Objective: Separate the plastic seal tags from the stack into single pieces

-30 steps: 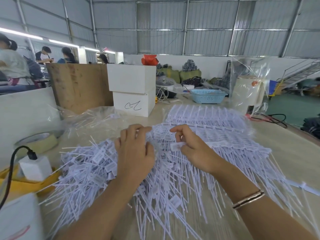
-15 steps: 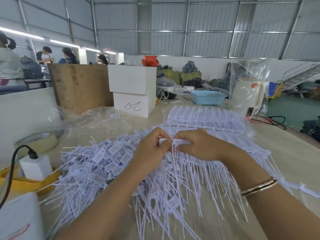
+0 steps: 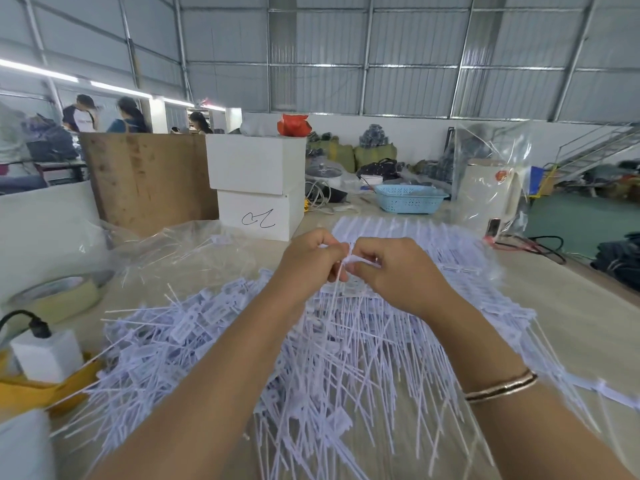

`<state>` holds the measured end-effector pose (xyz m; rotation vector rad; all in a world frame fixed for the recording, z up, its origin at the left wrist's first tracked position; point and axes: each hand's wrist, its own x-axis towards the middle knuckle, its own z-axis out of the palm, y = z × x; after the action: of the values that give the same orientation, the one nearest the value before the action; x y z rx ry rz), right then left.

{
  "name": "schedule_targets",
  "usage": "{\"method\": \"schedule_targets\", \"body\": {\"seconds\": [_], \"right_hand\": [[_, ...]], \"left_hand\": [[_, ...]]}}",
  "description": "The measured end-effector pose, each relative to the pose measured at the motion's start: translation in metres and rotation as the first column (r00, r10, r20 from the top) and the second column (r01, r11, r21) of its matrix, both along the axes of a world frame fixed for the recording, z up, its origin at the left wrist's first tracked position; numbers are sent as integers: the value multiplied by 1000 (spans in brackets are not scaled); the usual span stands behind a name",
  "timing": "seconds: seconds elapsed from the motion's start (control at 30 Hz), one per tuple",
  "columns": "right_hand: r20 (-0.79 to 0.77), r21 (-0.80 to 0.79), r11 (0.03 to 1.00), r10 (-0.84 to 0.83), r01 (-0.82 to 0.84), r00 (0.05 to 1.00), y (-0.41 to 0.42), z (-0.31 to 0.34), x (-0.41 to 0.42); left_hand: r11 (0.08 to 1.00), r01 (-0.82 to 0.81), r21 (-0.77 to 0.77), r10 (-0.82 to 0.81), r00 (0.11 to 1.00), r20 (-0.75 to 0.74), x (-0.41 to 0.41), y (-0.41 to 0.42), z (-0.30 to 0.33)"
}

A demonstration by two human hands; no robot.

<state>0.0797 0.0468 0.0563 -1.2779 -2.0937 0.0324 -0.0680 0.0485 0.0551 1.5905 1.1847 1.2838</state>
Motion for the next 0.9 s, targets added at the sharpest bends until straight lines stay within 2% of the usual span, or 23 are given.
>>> {"method": "schedule_targets", "body": {"seconds": [0.13,0.2,0.27,0.33,0.47,0.57,0.6,0.63,0.7,0.77,0.83,0.9], "right_hand": [[52,124,990,-68,61,996,-5,3,-3],[11,176,983,-47,44,999,-8,6,-2],[-41,197,980,-13,21,999,-12,7,1],[-40,181,983,14,-6,999,-13,5,2],[-101,137,988,87,-72,991,-10,-1,8],[-275,60,972,235,-228,932,-13,-1,12],[-316,40,961,271,-272,909,-14,0,13],[-323,22,957,282,-290,903,-16,2,14],[-242,-6,963,260,-270,935,-16,5,16],[-144,-25,971,233,-239,962,-16,11,19],[-139,-68,975,200,-210,970,-16,16,26],[-155,-130,969,187,-208,970,-16,20,32]], "left_hand": [[997,71,-34,-70,997,31,-2,3,11],[981,177,-82,-154,960,235,0,5,13],[943,305,-130,-218,865,452,2,4,10],[903,395,-166,-247,797,552,2,3,4],[853,482,-201,-272,739,616,0,1,-1],[815,553,-171,-318,674,667,-2,-1,1],[813,562,-154,-346,679,648,-4,-2,2],[829,540,-145,-374,728,575,-7,-2,3],[901,420,-109,-376,881,288,-13,-1,7],[961,275,-31,-275,961,11,-21,0,12],[985,170,32,-164,975,-149,-31,3,16],[987,156,43,-137,947,-291,-38,5,16]]}}
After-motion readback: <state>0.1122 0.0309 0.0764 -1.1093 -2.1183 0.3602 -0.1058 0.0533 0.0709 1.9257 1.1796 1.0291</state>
